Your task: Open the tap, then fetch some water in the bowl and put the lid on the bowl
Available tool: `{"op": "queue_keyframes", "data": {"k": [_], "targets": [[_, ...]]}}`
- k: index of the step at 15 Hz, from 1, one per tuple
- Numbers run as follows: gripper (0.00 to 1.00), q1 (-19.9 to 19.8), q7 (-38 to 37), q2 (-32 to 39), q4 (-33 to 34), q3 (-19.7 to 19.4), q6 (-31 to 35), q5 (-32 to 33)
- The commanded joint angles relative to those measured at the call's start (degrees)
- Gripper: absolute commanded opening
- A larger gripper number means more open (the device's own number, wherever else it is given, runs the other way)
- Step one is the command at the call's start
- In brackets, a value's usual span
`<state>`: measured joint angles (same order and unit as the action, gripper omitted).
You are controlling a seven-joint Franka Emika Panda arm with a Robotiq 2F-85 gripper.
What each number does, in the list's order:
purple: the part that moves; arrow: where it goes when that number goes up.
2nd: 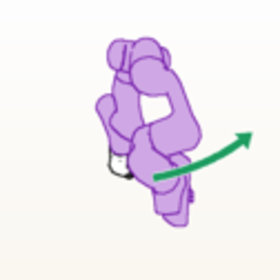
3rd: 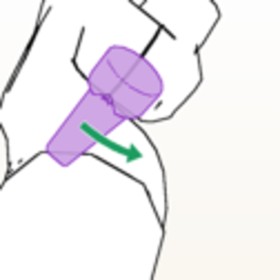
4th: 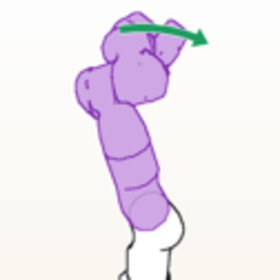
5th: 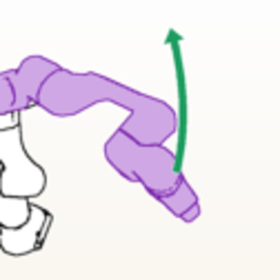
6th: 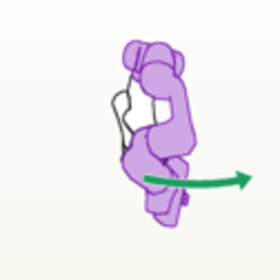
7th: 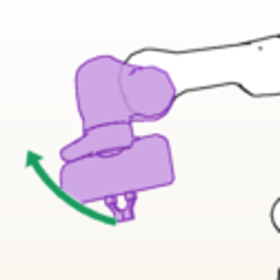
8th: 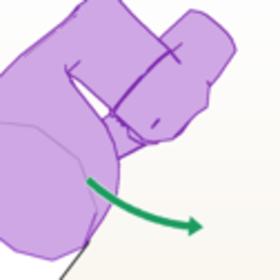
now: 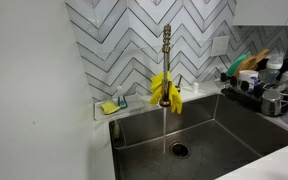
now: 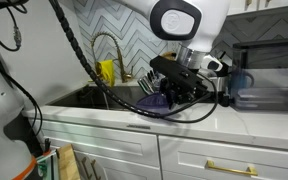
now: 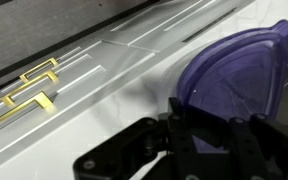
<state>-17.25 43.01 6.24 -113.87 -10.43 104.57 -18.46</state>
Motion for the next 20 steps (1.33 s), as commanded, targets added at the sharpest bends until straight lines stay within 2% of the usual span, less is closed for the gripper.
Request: {"op": "queue_keyframes", "data": {"k": [1, 20], "targets": [[0.02, 0.81, -0.86, -1.6, -2.97, -0.58, 1.47, 0.28], [0.02, 1.31, -0.31, -1.63, -3.53, -0.35, 3.44, -0.92]]}}
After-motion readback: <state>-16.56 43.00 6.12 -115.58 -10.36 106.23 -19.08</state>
